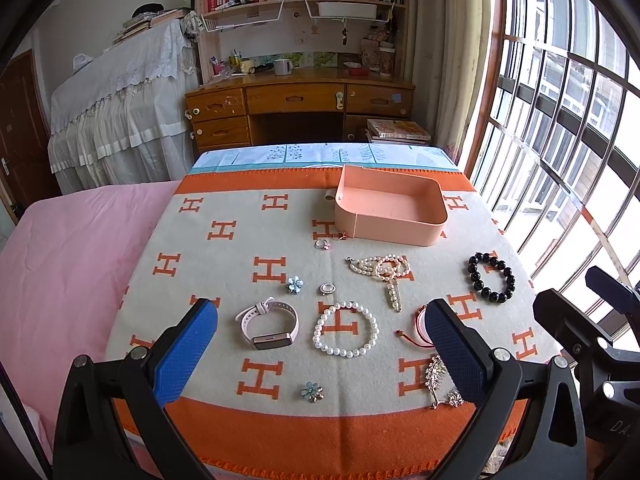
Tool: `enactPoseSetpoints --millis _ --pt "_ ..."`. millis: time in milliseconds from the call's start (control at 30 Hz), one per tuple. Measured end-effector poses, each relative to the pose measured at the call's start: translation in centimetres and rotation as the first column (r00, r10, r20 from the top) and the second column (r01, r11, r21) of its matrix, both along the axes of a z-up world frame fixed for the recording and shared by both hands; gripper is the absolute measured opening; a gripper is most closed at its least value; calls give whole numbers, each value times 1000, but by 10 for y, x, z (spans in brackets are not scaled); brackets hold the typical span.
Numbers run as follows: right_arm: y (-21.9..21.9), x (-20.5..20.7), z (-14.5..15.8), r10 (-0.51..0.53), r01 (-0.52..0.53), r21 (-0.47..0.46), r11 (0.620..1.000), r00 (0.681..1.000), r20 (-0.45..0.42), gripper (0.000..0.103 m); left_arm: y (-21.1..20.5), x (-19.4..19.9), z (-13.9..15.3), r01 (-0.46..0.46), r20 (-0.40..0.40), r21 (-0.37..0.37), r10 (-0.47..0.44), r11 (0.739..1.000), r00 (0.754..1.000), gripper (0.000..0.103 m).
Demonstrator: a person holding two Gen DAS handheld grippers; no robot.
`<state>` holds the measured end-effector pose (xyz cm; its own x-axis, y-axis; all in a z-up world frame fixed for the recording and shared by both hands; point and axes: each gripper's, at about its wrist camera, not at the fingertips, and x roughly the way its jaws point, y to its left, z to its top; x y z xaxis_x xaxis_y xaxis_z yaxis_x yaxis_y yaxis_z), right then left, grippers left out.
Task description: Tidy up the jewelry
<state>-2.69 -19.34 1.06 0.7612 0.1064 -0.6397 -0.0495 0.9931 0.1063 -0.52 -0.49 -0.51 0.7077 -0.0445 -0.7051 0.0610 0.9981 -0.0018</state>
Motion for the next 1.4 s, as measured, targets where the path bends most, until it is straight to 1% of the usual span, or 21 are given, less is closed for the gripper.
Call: enactPoseSetpoints --millis 133,167,433,467,767,933,1067,1100,1200,1400 --pt "0 0 0 1 -1 0 1000 1000 -1 100 -5 -2 -2 -3 -7 -1 3 1000 1000 102" --pt "0 0 0 1 -1 0 1000 1000 0 100 5 2 -2 -1 -12 -6 1 1000 1000 102" --pt "0 0 0 0 0 0 1000 1000 0 100 4 0 -3 -8 -9 -7 8 1000 1000 102" --pt "0 0 0 0 0 -1 1000 1000 1 100 9 3 2 -9 -13 -7 9 1000 1000 102" --pt "-1 1 0 -2 2 -1 1000 1000 1 100 10 6 4 -18 -9 16 18 1000 1000 102" --pt "-3 2 1 -3 3 -4 1000 1000 3 100 15 12 1 -28 -21 24 29 999 999 102" --pt "-7 5 2 -12 12 -3 1000 1000 3 99 18 25 -1 -10 -59 20 11 1000 998 102" --pt "-14 15 5 -16 16 0 1000 1000 1 99 19 29 -1 -2 -72 18 4 1000 997 102" --pt "-18 28 11 -14 14 12 1000 1000 -16 99 23 43 -3 15 -106 17 -13 1000 994 102" --pt "-36 64 12 -20 21 18 1000 997 -75 99 34 79 1 57 -168 -18 -59 998 984 102"
